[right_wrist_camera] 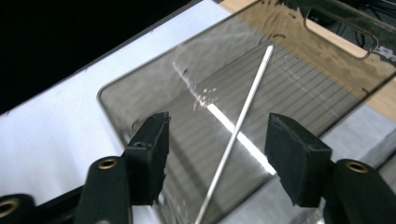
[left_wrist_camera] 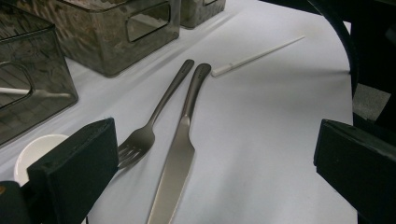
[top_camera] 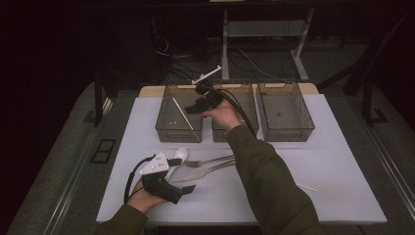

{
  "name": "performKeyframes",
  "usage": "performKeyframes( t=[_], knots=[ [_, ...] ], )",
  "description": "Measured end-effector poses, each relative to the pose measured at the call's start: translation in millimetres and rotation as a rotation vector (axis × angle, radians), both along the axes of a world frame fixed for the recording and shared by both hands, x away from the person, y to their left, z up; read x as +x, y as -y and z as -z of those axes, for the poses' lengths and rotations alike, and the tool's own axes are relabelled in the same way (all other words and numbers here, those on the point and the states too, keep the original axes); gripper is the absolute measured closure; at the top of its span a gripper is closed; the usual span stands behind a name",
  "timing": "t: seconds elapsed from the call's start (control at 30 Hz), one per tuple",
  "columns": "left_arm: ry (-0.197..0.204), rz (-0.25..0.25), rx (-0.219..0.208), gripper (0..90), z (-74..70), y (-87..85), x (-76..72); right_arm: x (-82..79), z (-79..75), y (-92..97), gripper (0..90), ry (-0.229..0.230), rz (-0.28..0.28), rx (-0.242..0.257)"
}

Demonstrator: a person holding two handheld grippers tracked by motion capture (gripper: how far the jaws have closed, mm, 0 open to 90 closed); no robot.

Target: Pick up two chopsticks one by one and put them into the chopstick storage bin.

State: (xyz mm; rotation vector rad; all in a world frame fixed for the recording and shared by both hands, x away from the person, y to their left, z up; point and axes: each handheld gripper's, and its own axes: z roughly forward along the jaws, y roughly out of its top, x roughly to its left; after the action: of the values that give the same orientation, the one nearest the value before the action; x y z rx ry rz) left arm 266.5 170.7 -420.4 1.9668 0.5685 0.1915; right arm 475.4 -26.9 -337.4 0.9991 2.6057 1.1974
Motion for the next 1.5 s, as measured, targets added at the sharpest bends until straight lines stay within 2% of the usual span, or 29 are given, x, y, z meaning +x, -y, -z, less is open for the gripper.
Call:
performKeyframes(
  t=[0.07,0.17,0.3,0.43,0.5,0.67,0.83,1.03,1.3,1.4,1.5],
  knots=[
    [0.001,0.002,0.003,0.0,0.1,-0.7,0.3,-5.1,-0.2,7.9,38.1,0.011,-0.025,0.007],
    [0.004,0.005,0.012,0.0,0.3,-0.9,0.8,-11.0,-0.4,20.0,33.8,0.000,-0.040,0.016],
    [-0.002,0.000,0.012,0.0,0.9,-0.8,0.6,-21.3,0.7,37.8,32.5,0.010,-0.053,0.054],
    [-0.003,-0.001,0.015,0.0,1.6,-1.3,1.1,-34.3,2.3,54.7,27.5,0.027,-0.075,0.076],
    [-0.007,-0.006,0.011,0.0,1.9,-0.6,0.9,-40.4,3.6,63.3,27.0,0.028,-0.094,0.099],
    [-0.010,-0.016,0.011,0.0,2.0,-0.1,0.8,-56.9,5.3,82.7,27.3,0.044,-0.105,0.098],
    [-0.013,-0.026,0.017,0.0,1.7,-1.2,0.9,-72.6,6.4,104.2,27.4,0.064,-0.111,0.123],
    [-0.014,-0.032,0.015,0.0,2.0,-2.4,1.2,-93.7,11.0,125.8,29.1,0.092,-0.134,0.105],
    [-0.018,-0.035,0.013,0.0,2.7,-2.2,1.2,-115.5,18.4,160.4,32.0,0.091,-0.113,0.099],
    [-0.017,-0.036,0.011,0.0,2.7,-2.3,1.1,-123.4,22.3,172.1,31.7,0.091,-0.100,0.076],
    [-0.018,-0.037,0.016,0.0,2.9,-2.5,1.5,-131.3,27.2,184.5,36.7,0.087,-0.107,0.059]
  ],
)
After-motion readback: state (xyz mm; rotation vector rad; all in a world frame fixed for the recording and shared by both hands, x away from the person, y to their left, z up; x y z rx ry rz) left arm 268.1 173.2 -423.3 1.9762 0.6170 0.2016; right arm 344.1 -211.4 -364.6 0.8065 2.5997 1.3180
